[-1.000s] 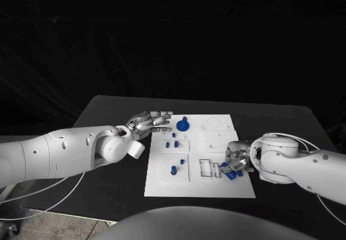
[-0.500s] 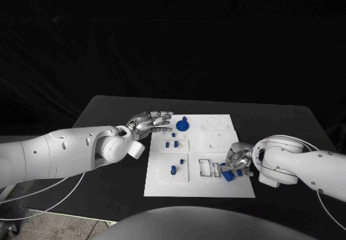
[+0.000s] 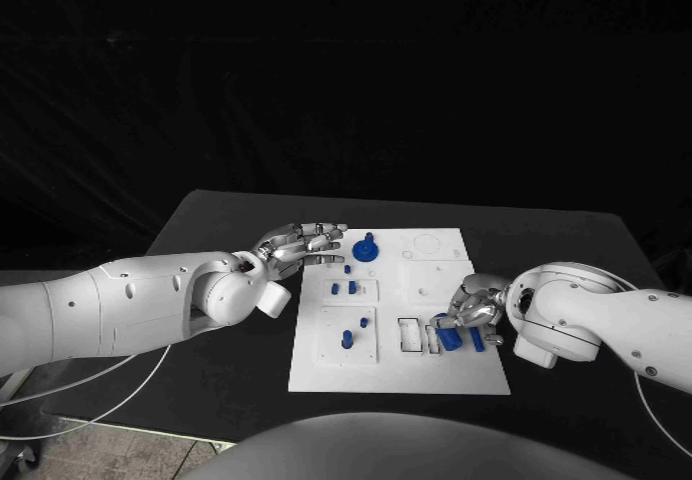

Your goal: Assemble the parts on the task board

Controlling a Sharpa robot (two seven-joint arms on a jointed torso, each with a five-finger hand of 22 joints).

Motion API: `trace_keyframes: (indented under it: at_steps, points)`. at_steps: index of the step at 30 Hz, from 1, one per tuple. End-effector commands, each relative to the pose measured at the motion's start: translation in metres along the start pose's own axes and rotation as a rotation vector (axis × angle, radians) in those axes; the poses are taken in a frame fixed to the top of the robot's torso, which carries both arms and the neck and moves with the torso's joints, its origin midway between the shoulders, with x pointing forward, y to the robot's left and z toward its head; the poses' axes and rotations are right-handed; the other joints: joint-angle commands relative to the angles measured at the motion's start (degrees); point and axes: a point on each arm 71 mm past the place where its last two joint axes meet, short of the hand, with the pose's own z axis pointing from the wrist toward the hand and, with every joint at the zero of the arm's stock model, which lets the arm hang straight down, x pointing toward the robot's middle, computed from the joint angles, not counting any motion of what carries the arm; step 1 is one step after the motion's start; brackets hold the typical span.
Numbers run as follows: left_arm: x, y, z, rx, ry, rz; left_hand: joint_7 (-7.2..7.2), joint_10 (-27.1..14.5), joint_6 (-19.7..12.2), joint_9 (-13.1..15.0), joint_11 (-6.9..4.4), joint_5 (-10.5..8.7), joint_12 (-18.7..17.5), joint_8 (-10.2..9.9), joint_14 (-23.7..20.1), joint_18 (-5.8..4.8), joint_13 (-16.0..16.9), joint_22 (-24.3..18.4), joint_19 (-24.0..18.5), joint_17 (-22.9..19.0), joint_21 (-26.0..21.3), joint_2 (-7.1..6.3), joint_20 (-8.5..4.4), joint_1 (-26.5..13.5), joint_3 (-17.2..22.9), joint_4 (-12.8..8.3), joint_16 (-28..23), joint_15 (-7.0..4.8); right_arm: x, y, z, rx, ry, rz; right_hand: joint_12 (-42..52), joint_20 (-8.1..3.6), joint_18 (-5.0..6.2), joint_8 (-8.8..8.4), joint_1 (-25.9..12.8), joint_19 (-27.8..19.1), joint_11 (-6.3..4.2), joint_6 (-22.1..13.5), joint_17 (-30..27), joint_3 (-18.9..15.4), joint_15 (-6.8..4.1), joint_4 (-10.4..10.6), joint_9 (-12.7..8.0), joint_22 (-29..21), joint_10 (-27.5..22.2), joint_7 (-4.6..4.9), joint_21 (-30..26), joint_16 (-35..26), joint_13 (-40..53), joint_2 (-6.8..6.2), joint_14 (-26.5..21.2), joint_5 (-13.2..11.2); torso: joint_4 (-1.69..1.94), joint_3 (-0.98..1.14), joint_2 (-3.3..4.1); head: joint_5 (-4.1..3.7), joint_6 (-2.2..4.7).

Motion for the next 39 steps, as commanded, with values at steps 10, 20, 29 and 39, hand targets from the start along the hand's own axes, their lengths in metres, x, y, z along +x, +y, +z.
trace_keyframes:
  at_steps: [10,20,29,39]
  points:
    - [0.003,0.0,0.001,0.004,0.025,-0.005,0.15,0.5,0.4,0.1,0.06,0.22,0.2,0.3,0.4,-0.83,0.1,0.0,0.4,0.1,0.4,0.05,0.06,0.7,0.2,-0.2,0.2,-0.1,0.004,0.007,0.001,-0.025,-0.009,0.039,0.2,0.49,-0.48,-0.17,0.2,1.1,0.06,-1.0,15.1,13.9,0.39,-13.0,3.6,5.2,6.2,-0.82,0.9,0.2,15.1,1.27,5.9,1.6,-0.04,-0.03,-0.01,-0.36,0.01]
    - [0.003,0.0,0.001,0.003,0.027,-0.006,0.1,0.6,0.4,0.1,0.14,0.24,0.2,0.3,0.4,-0.84,0.1,-0.1,0.5,0.1,0.4,0.08,0.06,0.7,0.2,-0.3,0.3,-0.08,0.012,0.013,0.011,-0.031,-0.054,0.057,0.2,0.7,-0.4,-0.79,-1.5,0.8,0.38,-1.5,15.1,14.5,0.66,-12.0,2.9,5.0,6.2,-0.46,0.2,0.2,15.1,1.8,5.9,0.4,0.03,-0.03,0.04,-0.38,0.01]
    - [0.003,0.001,0.001,-0.001,0.031,-0.007,0.07,0.7,0.3,0.1,0.2,0.27,0.2,0.3,0.5,-0.85,0.1,-0.1,0.5,0.1,0.4,0.13,0.06,0.7,0.3,-0.3,0.4,-0.01,0.017,0.022,0.013,-0.05,-0.064,0.046,0.2,0.9,-0.22,-1.57,-2.7,0.5,0.63,-1.9,14.7,14.5,0.86,-11.3,2.0,4.7,6.2,-0.18,-1.1,0.0,15.1,2.04,5.8,-2.5,0.0,-0.05,0.03,-0.26,0.01]
    - [0.004,0.002,0.002,-0.008,0.037,-0.01,-0.02,0.7,0.2,0.0,0.33,0.39,0.2,0.2,0.8,-0.94,0.1,-0.2,0.5,0.1,0.4,0.26,0.07,0.9,0.5,-0.5,0.7,0.25,0.024,0.026,0.014,-0.044,-0.022,0.011,0.2,1.22,0.08,-2.87,-4.1,-0.1,0.99,-2.4,13.9,13.8,1.18,-10.4,0.4,4.2,6.2,0.2,-3.5,-0.4,15.1,1.72,5.6,-8.8,-0.05,-0.03,0.0,-0.4,0.01]
